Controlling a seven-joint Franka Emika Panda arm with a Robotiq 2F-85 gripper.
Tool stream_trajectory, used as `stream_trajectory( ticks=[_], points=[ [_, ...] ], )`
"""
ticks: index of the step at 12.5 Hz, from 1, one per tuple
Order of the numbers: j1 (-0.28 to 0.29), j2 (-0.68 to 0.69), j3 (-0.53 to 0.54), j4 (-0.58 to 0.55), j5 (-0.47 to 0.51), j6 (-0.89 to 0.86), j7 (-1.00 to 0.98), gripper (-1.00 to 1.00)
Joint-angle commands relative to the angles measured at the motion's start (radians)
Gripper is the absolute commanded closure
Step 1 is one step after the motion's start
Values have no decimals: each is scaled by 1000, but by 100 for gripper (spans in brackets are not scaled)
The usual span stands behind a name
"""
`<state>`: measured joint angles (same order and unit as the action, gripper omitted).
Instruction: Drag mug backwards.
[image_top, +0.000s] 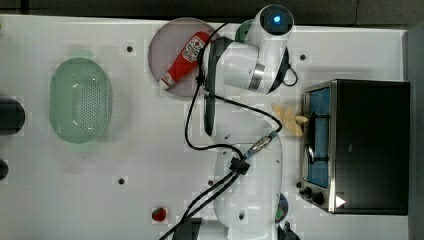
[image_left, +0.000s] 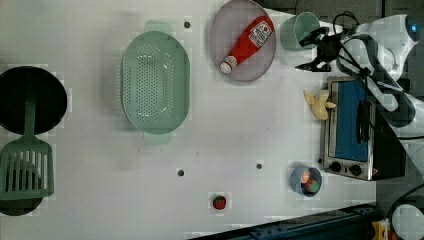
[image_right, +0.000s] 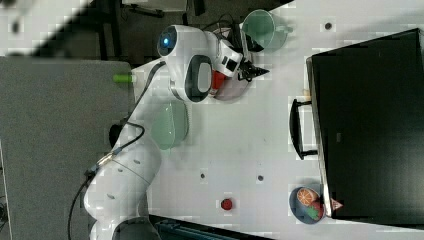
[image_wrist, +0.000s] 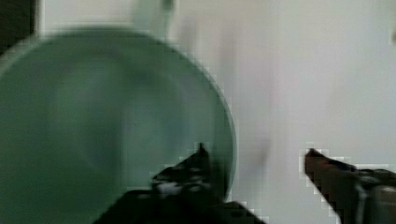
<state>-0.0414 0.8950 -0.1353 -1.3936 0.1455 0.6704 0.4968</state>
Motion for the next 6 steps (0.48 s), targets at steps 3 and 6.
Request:
stream_trajectory(
  ticks=[3,6],
  points=[
    [-9,-21,-6,22,2,-1,46,65],
    [-11,-48,-7,-16,3,-1,45,65]
  ],
)
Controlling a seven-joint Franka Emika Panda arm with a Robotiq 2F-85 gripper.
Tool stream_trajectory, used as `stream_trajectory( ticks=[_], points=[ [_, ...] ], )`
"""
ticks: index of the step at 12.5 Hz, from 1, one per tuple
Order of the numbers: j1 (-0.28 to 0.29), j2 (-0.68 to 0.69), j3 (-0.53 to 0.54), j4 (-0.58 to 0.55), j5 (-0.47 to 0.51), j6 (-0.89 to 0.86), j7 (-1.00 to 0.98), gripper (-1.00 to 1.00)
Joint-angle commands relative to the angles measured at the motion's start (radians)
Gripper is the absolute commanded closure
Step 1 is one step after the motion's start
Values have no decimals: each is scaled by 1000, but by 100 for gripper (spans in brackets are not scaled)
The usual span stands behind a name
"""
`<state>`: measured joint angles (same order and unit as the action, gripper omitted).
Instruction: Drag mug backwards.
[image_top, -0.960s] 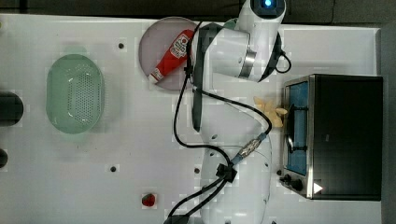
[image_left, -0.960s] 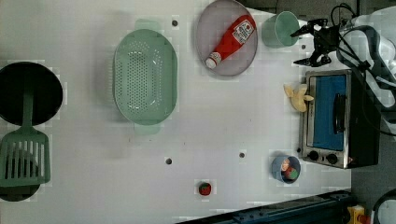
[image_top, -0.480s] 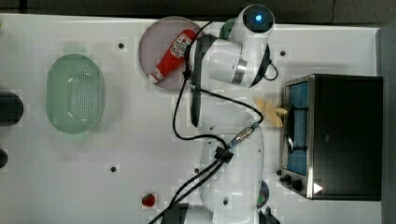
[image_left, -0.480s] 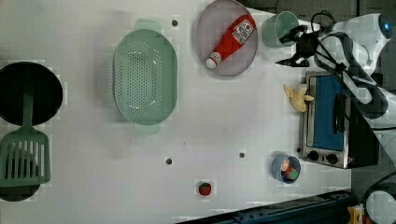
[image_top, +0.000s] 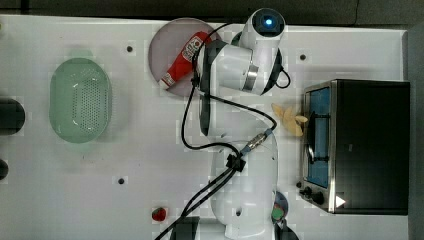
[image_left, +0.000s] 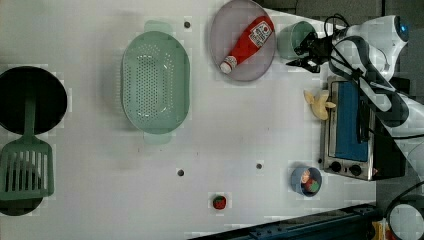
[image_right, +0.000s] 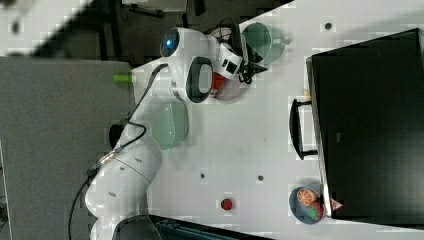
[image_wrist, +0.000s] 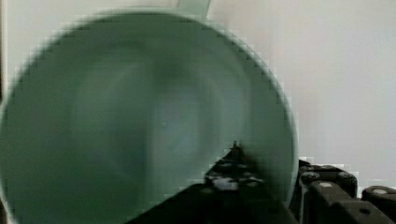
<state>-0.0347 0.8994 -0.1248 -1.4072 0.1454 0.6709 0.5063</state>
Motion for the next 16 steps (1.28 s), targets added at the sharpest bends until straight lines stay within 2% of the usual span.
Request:
stream_trajectory(
  ticks=[1,11,16],
  points=[
    [-18,-76,-18,-46,3,2,35,65],
    [-16,-456,-24,-725,2,219,32,65],
    [-16,-597,-42,-948,-4,209,32,65]
  ],
)
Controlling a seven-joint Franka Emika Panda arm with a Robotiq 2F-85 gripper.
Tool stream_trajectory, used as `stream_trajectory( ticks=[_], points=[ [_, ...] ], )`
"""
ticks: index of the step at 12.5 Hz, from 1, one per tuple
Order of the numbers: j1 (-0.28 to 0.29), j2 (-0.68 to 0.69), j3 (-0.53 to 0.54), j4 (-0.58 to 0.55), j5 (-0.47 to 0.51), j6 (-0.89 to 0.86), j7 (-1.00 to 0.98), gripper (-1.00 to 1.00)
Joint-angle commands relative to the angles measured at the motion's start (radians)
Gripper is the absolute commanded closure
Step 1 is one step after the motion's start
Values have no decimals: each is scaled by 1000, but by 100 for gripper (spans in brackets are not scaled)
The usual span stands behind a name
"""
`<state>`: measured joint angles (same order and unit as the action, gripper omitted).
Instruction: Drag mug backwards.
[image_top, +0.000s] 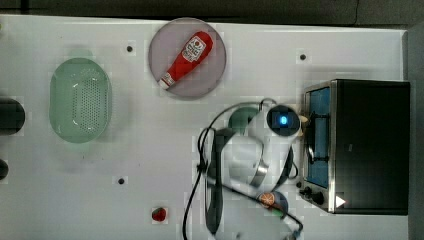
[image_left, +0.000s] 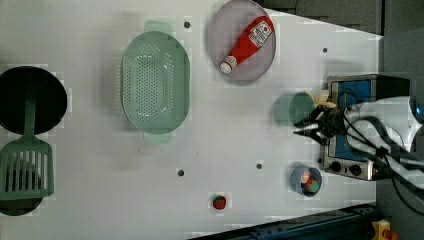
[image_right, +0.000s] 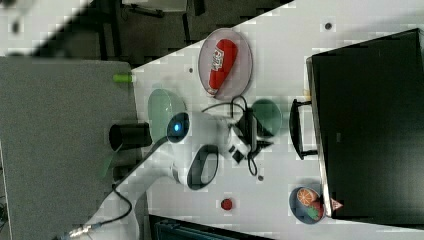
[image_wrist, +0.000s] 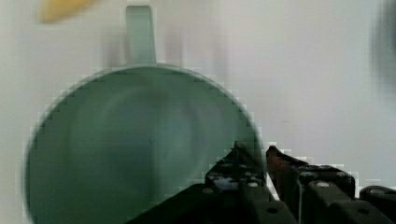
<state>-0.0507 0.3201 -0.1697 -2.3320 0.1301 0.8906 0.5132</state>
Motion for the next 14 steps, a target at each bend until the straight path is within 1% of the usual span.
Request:
stream_trajectory(
  ticks=[1,5,8,9,10,12,14],
  points=[
    [0,-30,-3,-54,-6,-10,25,65],
    [0,-67,-27,-117,-87,-62,26,65],
    [0,-76,-33,-124,-99,-106,26,65],
    [0,-77,-34,-127,-99,-134,29,59],
    [0,-80,-34,-128,-100,-162,29,40],
    [5,-109,-22,-119,-101,-167,25,-5],
    [16,-204,1,-65,-101,-213,23,-51]
  ],
)
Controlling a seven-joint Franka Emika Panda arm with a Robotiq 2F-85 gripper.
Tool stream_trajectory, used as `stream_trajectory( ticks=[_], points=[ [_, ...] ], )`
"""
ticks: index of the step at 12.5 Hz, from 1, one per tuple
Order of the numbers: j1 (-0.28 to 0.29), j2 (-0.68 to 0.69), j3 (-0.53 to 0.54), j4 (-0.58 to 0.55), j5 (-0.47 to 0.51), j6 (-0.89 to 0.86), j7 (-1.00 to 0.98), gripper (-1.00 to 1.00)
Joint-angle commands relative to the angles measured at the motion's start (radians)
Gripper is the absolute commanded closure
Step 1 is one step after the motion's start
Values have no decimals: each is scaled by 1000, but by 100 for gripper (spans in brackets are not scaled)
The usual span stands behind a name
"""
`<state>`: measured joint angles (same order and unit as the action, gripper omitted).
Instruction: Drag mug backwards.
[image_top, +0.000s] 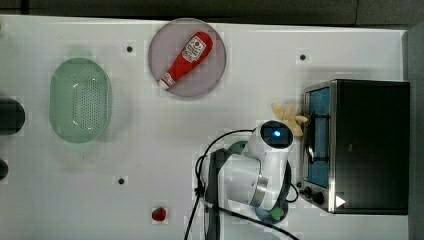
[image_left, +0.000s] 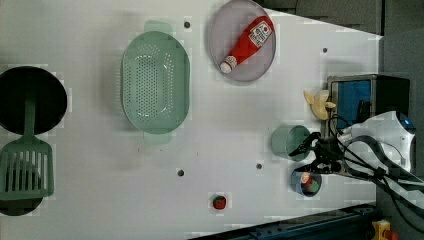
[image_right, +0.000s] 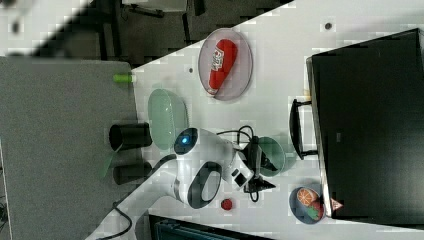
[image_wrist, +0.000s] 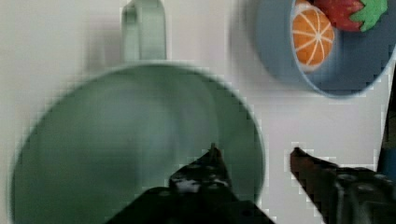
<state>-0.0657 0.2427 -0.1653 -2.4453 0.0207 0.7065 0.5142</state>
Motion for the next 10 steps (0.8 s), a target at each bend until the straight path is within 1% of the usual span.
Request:
stream_trajectory(
  ticks=[1,2,3,4,6,8,10],
  points=[
    [38,-185,15,100,9,-61,13,-74],
    [45,-242,38,165,9,-86,-13,-96],
    [49,-292,62,236,9,-124,-48,-100],
    [50,-335,82,307,9,-185,-74,-100],
    [52,-391,112,440,9,-366,-101,-100],
    [53,-419,131,554,9,-577,-128,-100],
    [53,-429,140,640,9,-721,-233,-100]
  ],
)
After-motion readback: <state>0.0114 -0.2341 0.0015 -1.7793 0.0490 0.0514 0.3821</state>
